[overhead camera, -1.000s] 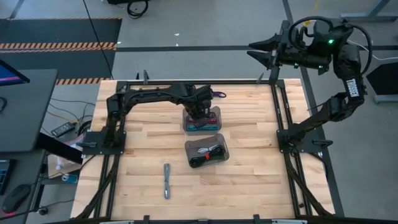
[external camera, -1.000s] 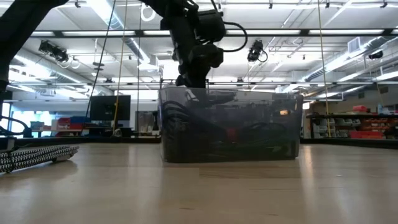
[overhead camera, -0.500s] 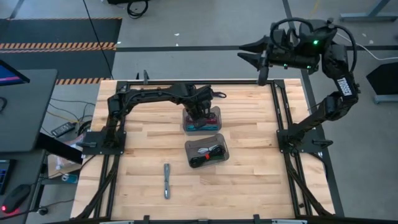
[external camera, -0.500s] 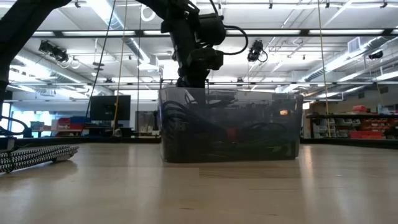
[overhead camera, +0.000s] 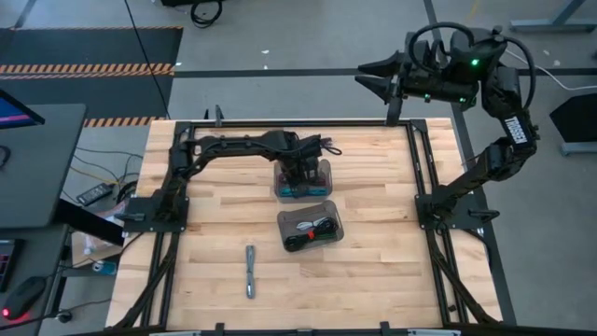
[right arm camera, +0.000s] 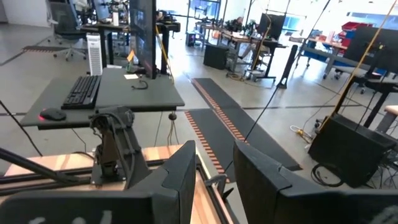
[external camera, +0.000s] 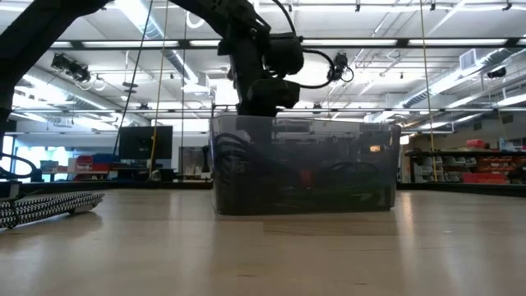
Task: Pick and place USB-C Cables
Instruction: Put the black charger cable into the top black transparent bin, then put the violet charger cable into the bottom black transparent bin
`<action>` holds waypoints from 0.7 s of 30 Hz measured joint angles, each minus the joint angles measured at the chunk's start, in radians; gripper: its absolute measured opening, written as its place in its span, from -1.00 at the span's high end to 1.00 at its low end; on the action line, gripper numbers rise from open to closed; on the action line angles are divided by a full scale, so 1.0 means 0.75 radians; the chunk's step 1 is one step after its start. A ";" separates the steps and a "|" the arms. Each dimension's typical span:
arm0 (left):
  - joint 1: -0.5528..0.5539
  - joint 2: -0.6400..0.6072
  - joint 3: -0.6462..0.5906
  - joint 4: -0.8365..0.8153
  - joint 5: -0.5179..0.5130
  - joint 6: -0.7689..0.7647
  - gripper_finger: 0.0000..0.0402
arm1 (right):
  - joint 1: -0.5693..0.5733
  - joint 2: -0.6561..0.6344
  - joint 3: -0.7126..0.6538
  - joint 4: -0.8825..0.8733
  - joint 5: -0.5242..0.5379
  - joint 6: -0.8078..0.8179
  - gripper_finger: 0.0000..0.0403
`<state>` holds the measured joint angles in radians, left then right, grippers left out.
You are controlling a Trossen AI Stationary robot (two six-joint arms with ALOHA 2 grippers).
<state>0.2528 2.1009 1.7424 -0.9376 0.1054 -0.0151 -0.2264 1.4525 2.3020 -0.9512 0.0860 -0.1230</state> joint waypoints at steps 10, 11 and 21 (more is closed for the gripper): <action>-0.005 0.020 0.001 0.085 0.004 0.012 0.88 | 0.002 0.000 0.000 -0.010 -0.003 -0.001 0.44; -0.005 0.020 0.001 0.089 0.003 0.014 0.85 | 0.002 0.000 0.000 -0.011 -0.004 -0.001 0.44; -0.010 0.019 0.001 0.093 0.009 0.012 0.54 | 0.002 0.000 0.000 -0.015 -0.003 -0.010 0.44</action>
<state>0.2454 2.1153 1.7428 -0.8680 0.1119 -0.0059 -0.2249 1.4525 2.3020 -0.9624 0.0837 -0.1308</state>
